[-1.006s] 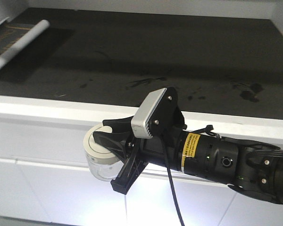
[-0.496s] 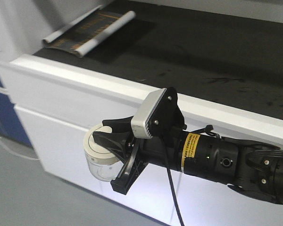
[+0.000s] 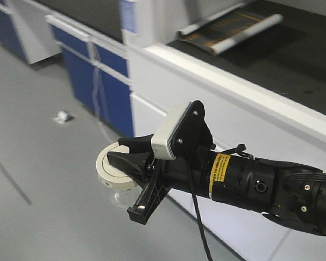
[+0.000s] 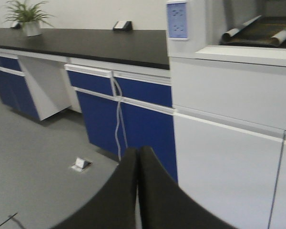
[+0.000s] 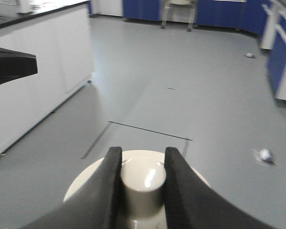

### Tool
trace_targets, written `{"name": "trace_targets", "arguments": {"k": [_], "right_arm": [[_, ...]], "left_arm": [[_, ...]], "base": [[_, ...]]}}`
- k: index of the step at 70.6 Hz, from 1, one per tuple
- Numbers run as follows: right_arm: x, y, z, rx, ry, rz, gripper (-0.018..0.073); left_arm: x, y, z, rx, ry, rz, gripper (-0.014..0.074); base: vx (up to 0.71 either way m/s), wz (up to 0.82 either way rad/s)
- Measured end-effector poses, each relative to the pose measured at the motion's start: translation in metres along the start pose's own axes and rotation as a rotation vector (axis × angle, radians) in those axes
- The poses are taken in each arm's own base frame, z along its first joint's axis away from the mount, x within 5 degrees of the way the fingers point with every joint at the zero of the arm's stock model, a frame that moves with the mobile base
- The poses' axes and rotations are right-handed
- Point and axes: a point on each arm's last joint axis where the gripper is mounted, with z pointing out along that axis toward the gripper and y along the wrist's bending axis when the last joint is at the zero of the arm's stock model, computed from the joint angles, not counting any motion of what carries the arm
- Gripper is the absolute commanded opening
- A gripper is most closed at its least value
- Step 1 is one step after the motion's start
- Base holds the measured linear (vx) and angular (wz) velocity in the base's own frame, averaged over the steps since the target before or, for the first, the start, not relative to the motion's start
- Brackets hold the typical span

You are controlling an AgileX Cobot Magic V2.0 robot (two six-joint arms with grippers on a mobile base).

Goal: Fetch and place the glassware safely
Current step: 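Hold the jar in the right gripper while the base turns away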

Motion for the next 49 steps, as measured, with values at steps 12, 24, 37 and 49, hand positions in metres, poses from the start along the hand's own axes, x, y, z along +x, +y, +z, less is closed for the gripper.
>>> {"name": "trace_targets", "arguments": {"k": [12, 24, 37, 49], "right_arm": [[0.0000, 0.0000, 0.0000, 0.000, 0.000, 0.000, -0.0004], [0.0000, 0.0000, 0.0000, 0.000, 0.000, 0.000, -0.0004], [-0.0001, 0.0003, 0.0001, -0.001, -0.001, 0.000, -0.0004], [-0.0001, 0.0003, 0.0001, -0.001, -0.001, 0.000, -0.0004]], "left_arm": [[0.0000, 0.0000, 0.0000, 0.000, 0.000, 0.000, -0.0007], [0.0000, 0.0000, 0.0000, 0.000, 0.000, 0.000, -0.0007], [0.0000, 0.0000, 0.0000, 0.000, 0.000, 0.000, -0.0007], [0.0000, 0.0000, 0.0000, 0.000, 0.000, 0.000, -0.0007]], "base": [[-0.10, 0.80], [-0.05, 0.86], [-0.01, 0.83], [0.05, 0.59]]}}
